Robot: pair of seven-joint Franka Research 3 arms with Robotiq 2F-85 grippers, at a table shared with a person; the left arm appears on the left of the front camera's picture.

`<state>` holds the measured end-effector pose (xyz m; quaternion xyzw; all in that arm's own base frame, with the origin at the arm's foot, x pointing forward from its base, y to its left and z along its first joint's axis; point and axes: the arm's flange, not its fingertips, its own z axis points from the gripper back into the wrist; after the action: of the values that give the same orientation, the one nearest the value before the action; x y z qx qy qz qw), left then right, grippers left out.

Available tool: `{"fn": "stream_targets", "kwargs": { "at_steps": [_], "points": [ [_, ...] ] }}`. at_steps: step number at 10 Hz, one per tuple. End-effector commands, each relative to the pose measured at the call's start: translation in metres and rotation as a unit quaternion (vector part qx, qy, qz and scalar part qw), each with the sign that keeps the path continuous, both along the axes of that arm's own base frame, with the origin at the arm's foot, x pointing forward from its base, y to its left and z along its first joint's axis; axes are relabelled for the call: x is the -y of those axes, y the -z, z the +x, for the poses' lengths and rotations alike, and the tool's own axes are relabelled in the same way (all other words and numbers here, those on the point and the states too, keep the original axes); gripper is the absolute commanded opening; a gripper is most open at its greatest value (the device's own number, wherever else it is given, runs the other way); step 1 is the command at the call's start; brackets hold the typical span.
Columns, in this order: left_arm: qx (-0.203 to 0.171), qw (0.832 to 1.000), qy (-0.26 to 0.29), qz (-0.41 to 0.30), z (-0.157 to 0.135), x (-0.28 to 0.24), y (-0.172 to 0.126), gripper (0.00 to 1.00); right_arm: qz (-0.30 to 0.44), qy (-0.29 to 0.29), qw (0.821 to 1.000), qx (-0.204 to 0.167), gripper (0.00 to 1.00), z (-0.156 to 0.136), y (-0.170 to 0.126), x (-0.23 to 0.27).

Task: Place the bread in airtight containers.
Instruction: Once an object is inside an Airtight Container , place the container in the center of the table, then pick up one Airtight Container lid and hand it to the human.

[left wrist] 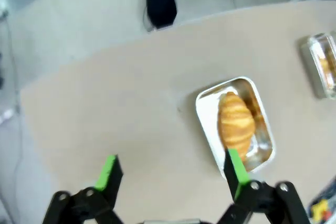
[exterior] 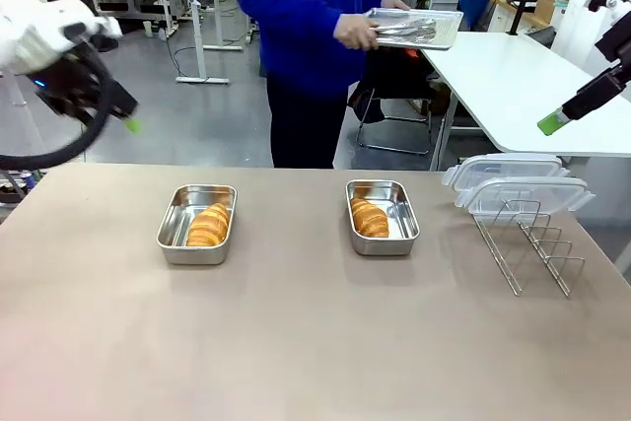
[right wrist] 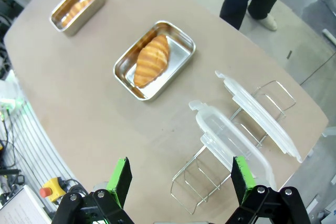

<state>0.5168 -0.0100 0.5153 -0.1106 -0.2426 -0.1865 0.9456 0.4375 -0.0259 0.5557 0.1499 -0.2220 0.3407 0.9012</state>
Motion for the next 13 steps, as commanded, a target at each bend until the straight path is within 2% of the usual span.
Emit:
{"fn": "stream_targets", "kwargs": {
  "at_steps": [1,3,6,7,8,13],
  "points": [
    [0.046,0.991,0.122,-0.032,-0.021,-0.049,-0.008,1.00,0.011,-0.001,1.000,0.008,1.00,0.001,0.000,0.000],
    [0.111,0.975,0.189,-0.026,-0.048,-0.091,-0.030,1.00,0.011,-0.001,1.000,0.008,1.00,0.001,0.000,0.000],
    [0.164,0.965,0.204,-0.018,-0.064,-0.116,-0.037,1.00,0.011,-0.001,1.000,0.008,1.00,0.001,0.000,0.000],
    [0.166,0.968,0.183,-0.038,-0.061,-0.116,-0.043,1.00,0.011,-0.001,1.000,0.008,1.00,0.001,0.000,0.000],
    [0.146,0.969,0.201,-0.002,-0.062,-0.120,-0.044,1.00,0.011,-0.001,1.000,0.008,1.00,0.001,0.000,0.000],
    [0.146,0.969,0.201,-0.002,-0.062,-0.120,-0.044,1.00,0.011,-0.001,1.000,0.008,1.00,0.001,0.000,0.000]
  ]
}}
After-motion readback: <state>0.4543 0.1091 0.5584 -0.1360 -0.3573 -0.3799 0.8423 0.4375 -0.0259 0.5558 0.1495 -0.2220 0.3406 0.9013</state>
